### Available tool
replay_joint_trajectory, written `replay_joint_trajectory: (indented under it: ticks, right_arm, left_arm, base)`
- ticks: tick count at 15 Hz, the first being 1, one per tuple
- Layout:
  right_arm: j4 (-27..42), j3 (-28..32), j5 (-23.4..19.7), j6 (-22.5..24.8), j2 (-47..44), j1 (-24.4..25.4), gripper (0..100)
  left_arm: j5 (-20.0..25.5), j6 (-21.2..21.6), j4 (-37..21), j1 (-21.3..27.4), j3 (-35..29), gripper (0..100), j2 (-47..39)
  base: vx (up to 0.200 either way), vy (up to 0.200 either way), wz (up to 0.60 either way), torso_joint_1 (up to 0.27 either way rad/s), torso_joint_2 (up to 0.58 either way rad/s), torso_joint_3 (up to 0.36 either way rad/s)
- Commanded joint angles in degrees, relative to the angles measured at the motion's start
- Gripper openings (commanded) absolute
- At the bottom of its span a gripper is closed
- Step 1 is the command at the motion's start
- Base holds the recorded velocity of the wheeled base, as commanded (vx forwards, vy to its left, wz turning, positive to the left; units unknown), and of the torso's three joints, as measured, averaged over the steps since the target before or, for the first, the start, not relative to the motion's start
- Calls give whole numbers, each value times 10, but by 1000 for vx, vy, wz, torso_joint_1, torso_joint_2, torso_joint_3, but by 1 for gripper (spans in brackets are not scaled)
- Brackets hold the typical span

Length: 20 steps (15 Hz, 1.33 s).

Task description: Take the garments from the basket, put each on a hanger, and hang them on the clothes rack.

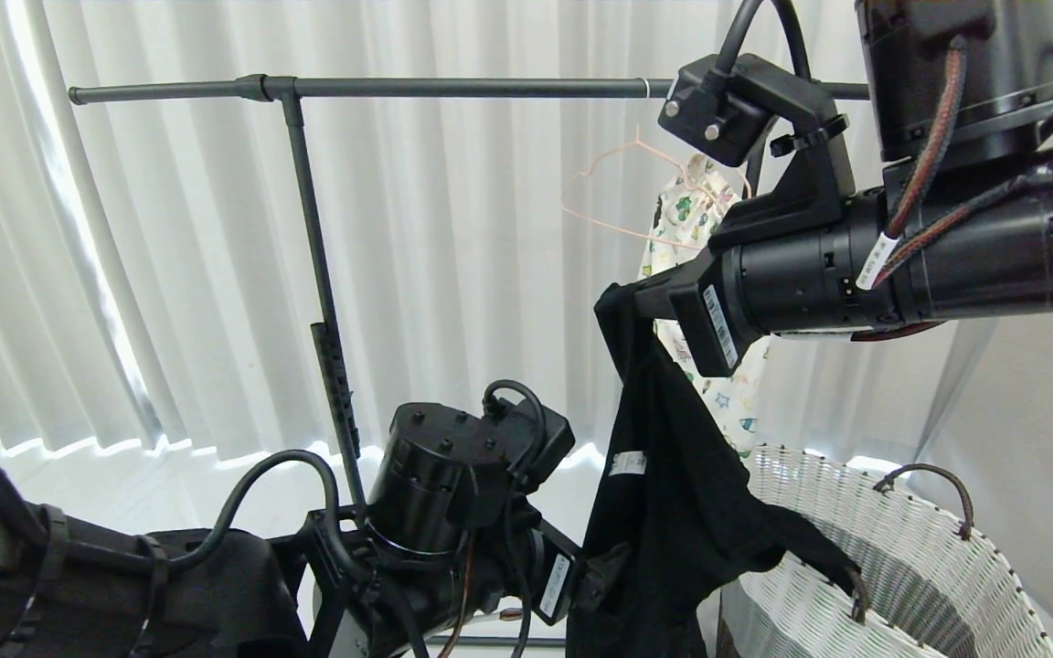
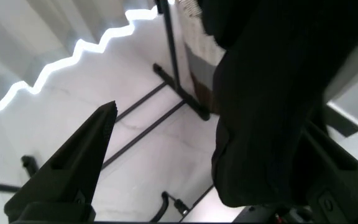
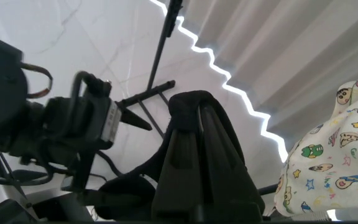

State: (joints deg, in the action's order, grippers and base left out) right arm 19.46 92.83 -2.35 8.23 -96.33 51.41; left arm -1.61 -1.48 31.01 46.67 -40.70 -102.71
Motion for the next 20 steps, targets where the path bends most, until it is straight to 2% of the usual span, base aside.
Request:
replay_joint_trajectory:
  ticks: [1, 6, 7, 9, 11, 13, 14, 15, 17, 18, 20]
  right_arm:
    - [4, 0, 0, 0, 7, 1, 0]
    - [8, 0, 0, 0, 13, 1, 0]
    - [8, 0, 0, 0, 15, 1, 0]
    - [8, -2, 0, 0, 18, 1, 0]
    - [11, -3, 1, 0, 19, 1, 0]
    - [11, -11, 3, -7, 18, -4, 0]
    - [10, -16, 3, -10, 19, -10, 0]
    - [9, -18, 3, -10, 18, -11, 0]
    - [5, -14, 3, -10, 17, -11, 0]
    - [-6, -13, 4, -10, 17, -15, 0]
    - [-26, -5, 13, -10, 18, -26, 0]
  left_arm:
    - [-11, 0, 0, 2, 1, 100, -15]
    - [-18, -4, 0, 2, 5, 100, -15]
    - [-18, -4, 0, 2, 6, 0, -15]
    - [-19, -4, 0, 2, 7, 0, -14]
    - [-40, -4, 1, 3, 12, 0, -12]
    - [-105, -3, 61, 2, 55, 0, -3]
    - [-127, -1, 97, 0, 75, 0, 11]
    - [-129, 3, 102, -10, 77, 0, 44]
    - [-129, 17, 92, -43, 70, 0, 83]
    - [-125, 45, 61, -85, 54, 0, 123]
    - [-102, 55, -18, -130, -10, 0, 163]
  base:
    - [0, 0, 0, 0, 0, 0]
    - [0, 0, 0, 0, 0, 0]
    - [0, 0, 0, 0, 0, 0]
    - [0, 0, 0, 0, 0, 0]
    - [0, 0, 0, 0, 0, 0]
    - [0, 0, 0, 0, 0, 0]
    - [0, 0, 0, 0, 0, 0]
    - [0, 0, 0, 0, 0, 0]
    - [0, 0, 0, 0, 0, 0]
    - [0, 0, 0, 0, 0, 0]
    - [0, 0, 0, 0, 0, 0]
